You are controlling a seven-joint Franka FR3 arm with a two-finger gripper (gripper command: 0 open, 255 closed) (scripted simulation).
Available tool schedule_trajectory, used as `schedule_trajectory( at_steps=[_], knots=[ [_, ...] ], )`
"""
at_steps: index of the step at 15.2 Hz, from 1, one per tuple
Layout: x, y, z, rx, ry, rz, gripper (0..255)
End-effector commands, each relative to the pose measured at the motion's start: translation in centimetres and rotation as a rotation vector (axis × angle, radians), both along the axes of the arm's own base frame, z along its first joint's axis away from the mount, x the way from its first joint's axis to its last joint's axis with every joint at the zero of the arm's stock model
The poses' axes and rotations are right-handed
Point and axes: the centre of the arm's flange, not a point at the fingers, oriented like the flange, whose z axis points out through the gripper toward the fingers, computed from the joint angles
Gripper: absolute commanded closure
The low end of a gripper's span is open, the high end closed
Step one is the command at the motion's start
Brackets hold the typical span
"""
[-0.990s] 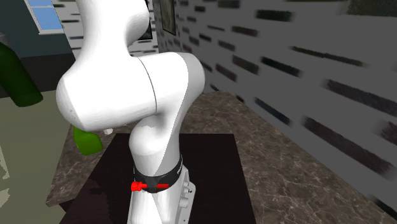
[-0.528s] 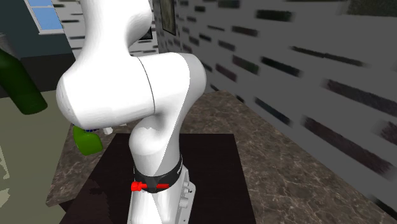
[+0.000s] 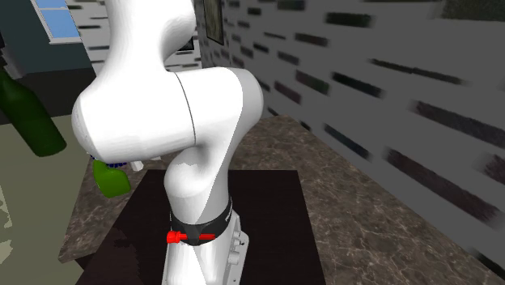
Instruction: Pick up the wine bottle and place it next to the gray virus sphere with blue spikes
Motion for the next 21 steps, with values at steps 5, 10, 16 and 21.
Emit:
schedule_trajectory(
  at_steps=[5, 10, 16, 21],
  knots=[
    [0.0, 0.0, -3.1, 0.001, 0.000, 0.000, 255],
    [0.0, 0.0, -5.8, 0.001, 0.000, 0.000, 255],
    [0.0, 0.0, -8.9, 0.001, 0.000, 0.000, 255],
    [0.0, 0.0, -11.6, 0.001, 0.000, 0.000, 255]
  ],
)
